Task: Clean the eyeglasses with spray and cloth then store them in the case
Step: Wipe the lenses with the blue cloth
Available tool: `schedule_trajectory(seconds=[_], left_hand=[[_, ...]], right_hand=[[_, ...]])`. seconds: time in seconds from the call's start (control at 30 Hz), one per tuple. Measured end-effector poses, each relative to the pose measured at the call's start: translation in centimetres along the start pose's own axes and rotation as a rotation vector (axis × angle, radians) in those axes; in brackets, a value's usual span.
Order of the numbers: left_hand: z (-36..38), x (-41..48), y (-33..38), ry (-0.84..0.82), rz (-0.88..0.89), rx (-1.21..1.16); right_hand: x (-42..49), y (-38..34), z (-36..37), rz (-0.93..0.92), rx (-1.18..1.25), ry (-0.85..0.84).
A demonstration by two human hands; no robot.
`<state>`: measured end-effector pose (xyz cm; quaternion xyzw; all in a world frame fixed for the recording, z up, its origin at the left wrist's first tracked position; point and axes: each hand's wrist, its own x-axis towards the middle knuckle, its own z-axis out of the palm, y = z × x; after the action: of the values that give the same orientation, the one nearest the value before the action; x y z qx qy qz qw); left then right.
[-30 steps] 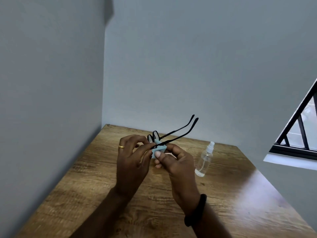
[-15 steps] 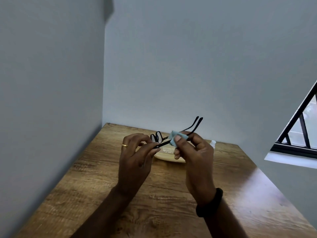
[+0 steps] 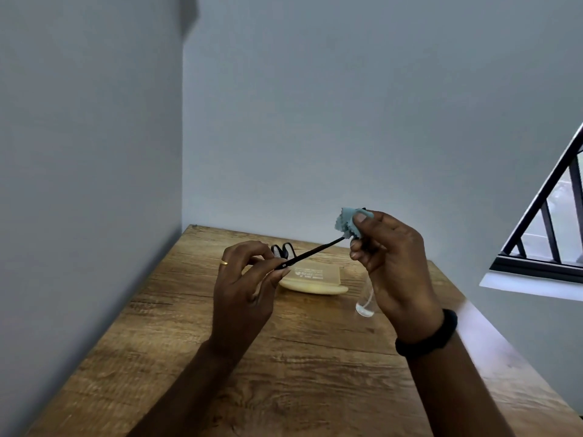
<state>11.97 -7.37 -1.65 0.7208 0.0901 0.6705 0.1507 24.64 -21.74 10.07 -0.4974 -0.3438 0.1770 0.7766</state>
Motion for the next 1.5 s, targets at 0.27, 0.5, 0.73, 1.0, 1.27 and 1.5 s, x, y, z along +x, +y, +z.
schedule_trajectory(seconds=[0.27, 0.5, 0.73, 1.0, 1.27, 1.5], left_hand=[[-0.3, 0.8, 0.1, 0.060, -0.445, -0.226], [-0.3, 1.0, -0.5, 0.107, -0.692, -0.331], [-0.3, 1.1, -0.4, 0.140, -0.782, -0.441], [-0.2, 0.9, -0.9, 0.141, -0.964, -0.561], [-0.1, 0.5, -0.5, 0.066, -0.617, -0.171], [-0.2, 0.2, -0.3, -0.033, -0.095, 0.232]], right_hand=[[-0.4, 1.6, -1.2, -0.235, -0.335, 0.078], [-1.9, 7.8, -0.4, -0.542, -1.016, -0.082], [-2.1, 10.3, 1.2, -0.672, -1.308, -0.144], [-1.4, 10.6, 1.8, -0.765, -1.466, -0.164], [0.6, 5.9, 1.3, -0.752, -1.590, -0.236], [1.9, 0.8, 0.3, -0.587, -1.677, -0.436]])
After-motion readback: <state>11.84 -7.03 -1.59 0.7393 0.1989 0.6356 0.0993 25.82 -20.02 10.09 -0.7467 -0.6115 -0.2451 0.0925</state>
